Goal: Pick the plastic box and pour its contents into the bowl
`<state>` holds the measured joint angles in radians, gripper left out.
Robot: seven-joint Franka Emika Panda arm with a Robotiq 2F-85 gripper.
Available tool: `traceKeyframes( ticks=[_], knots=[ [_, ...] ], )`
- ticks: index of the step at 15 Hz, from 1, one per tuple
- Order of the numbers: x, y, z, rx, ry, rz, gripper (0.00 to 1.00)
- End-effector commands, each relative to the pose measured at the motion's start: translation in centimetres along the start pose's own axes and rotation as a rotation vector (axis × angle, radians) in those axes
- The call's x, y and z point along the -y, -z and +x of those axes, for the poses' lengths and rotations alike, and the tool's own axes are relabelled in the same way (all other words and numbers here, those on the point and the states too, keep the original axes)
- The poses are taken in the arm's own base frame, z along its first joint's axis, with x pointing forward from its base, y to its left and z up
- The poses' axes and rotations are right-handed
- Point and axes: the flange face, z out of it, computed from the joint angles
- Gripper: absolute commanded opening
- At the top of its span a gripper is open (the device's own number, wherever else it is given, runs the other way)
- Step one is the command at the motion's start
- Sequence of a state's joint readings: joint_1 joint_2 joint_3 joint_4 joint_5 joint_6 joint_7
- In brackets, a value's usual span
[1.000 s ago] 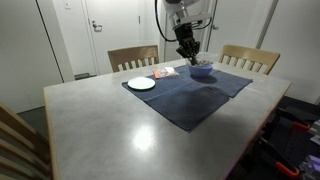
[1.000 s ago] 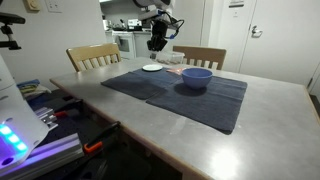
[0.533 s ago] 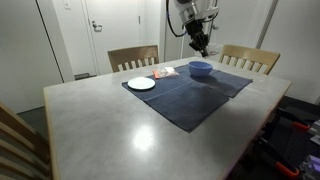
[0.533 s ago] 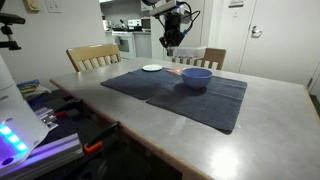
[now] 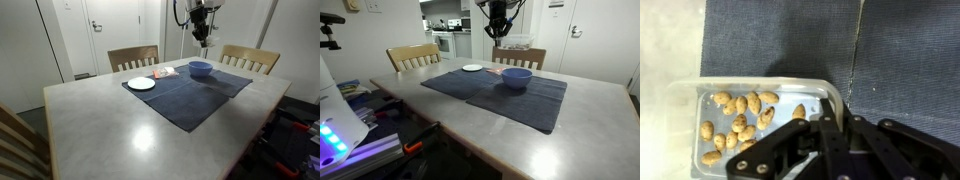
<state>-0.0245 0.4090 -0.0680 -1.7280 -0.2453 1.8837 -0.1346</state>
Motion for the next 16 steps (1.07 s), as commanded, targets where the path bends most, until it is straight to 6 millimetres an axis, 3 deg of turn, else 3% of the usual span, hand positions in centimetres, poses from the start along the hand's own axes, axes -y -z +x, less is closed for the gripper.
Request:
traceKeyframes(
  ticks=[1,6,7,16],
  knots=[
    [0.0,0.3,-0.6,-0.014,0.008,0.0,0.08],
    [0.1,0.6,-1.7,-0.028,0.015,0.002,0.08],
    [-0.3,0.7,-1.8,-0.032,0.022,-0.008,0.02],
    [-5.4,1.7,-3.0,-0.15,0.102,0.028,0.02]
  ],
)
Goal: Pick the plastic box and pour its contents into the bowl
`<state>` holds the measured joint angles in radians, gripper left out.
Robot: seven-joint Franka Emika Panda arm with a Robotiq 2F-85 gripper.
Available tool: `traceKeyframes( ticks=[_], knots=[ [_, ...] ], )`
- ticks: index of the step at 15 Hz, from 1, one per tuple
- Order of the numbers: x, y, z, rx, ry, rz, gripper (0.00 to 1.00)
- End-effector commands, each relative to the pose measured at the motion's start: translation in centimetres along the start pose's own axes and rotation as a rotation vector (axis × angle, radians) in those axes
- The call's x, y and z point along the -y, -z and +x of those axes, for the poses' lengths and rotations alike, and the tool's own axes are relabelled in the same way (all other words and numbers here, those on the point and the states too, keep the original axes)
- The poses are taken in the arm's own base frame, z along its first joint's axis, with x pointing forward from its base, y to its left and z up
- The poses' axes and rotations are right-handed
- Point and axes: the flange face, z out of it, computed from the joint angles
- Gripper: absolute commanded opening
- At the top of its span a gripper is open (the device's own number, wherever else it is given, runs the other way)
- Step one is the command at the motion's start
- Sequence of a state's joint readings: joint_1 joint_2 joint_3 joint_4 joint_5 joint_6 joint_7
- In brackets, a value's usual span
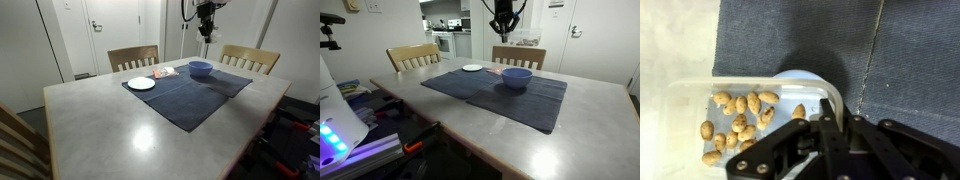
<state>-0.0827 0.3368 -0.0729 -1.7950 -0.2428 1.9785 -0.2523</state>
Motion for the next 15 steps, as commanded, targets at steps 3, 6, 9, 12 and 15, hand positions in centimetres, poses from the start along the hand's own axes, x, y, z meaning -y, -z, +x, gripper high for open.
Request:
traceKeyframes(
  ticks=[3,6,9,12,15],
  knots=[
    [-2.9,1.7,-1.4,-0.122,0.087,0.071,0.02],
    [-3.2,2.6,-1.5,-0.159,0.129,0.106,0.02],
    [-2.3,3.4,-1.2,-0.18,0.16,0.133,0.02],
    [-1.4,3.2,-0.6,-0.198,0.198,0.156,0.02],
    [-1.0,2.5,-0.7,-0.22,0.222,0.185,0.02]
  ],
)
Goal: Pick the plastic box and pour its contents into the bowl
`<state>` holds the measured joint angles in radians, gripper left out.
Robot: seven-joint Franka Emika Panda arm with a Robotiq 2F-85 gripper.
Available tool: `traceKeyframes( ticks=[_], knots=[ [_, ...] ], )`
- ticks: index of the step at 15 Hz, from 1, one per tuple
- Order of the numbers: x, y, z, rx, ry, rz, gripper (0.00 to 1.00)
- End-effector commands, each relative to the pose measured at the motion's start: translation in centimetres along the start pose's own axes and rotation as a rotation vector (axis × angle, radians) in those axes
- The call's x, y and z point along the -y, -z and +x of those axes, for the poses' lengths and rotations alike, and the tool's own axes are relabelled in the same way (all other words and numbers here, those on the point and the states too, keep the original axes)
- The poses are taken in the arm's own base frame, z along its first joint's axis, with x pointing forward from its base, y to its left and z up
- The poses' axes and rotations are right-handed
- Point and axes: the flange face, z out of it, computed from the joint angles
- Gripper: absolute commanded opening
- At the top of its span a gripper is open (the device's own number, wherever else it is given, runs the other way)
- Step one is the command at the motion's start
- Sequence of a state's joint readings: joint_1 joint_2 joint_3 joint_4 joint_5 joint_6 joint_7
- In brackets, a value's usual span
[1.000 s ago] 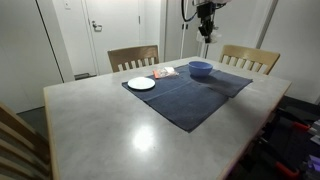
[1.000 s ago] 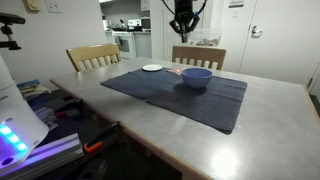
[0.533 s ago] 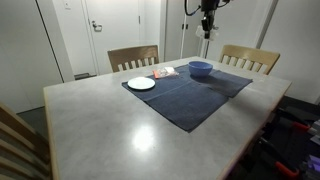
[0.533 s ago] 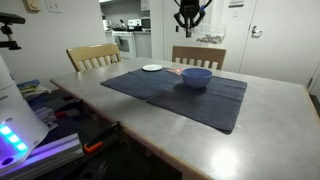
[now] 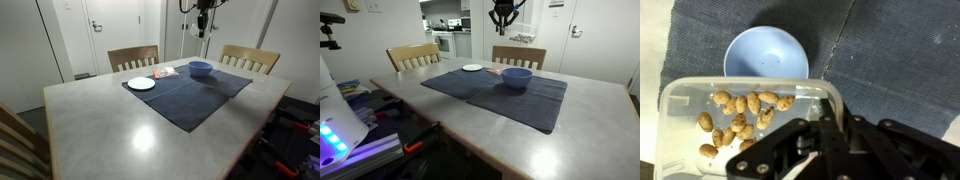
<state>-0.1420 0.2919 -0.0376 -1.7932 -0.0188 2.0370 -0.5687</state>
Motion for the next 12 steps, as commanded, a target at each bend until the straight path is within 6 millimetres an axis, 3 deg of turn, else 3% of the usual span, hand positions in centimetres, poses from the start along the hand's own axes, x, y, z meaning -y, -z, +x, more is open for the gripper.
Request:
traceKeyframes(
  ticks=[1,12],
  knots=[
    [-0.2,-0.6,-0.7,-0.055,0.037,0.035,0.02],
    [-2.4,-4.2,-4.1,-0.243,0.116,0.126,0.02]
  ],
)
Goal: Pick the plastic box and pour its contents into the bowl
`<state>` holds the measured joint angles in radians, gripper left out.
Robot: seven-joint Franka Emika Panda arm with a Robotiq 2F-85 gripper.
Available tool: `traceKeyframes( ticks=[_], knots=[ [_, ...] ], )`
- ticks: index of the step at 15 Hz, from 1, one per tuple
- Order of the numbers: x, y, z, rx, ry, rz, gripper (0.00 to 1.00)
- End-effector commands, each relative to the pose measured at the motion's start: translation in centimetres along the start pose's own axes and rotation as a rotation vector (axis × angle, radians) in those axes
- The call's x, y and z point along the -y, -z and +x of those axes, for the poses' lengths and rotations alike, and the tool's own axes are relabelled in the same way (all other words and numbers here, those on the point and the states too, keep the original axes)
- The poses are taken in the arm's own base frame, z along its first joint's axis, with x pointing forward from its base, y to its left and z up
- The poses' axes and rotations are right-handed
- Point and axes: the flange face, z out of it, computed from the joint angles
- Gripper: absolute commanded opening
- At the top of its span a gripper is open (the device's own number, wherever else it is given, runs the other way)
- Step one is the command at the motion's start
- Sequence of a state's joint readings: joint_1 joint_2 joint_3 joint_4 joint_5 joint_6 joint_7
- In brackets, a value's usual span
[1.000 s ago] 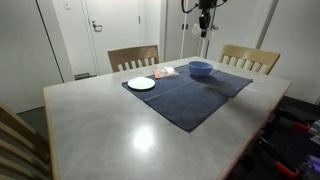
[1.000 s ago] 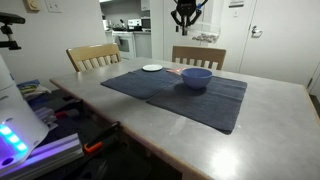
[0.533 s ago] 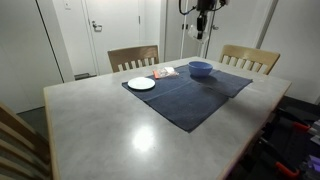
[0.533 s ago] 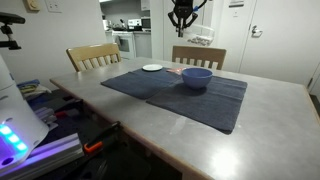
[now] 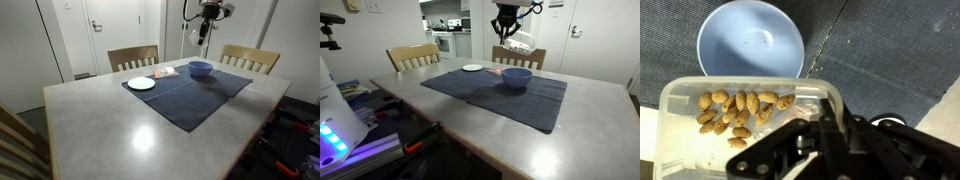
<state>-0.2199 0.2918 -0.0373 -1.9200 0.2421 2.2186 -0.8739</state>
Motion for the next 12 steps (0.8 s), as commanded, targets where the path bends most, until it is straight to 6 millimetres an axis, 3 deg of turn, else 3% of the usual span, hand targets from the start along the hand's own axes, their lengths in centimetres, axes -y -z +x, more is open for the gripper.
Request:
traceKeyframes(
  ticks=[1,12],
  knots=[
    [0.4,0.1,-1.1,-0.063,0.058,0.012,0.02],
    [2.2,-2.4,-0.6,-0.153,0.145,0.06,0.02]
  ],
)
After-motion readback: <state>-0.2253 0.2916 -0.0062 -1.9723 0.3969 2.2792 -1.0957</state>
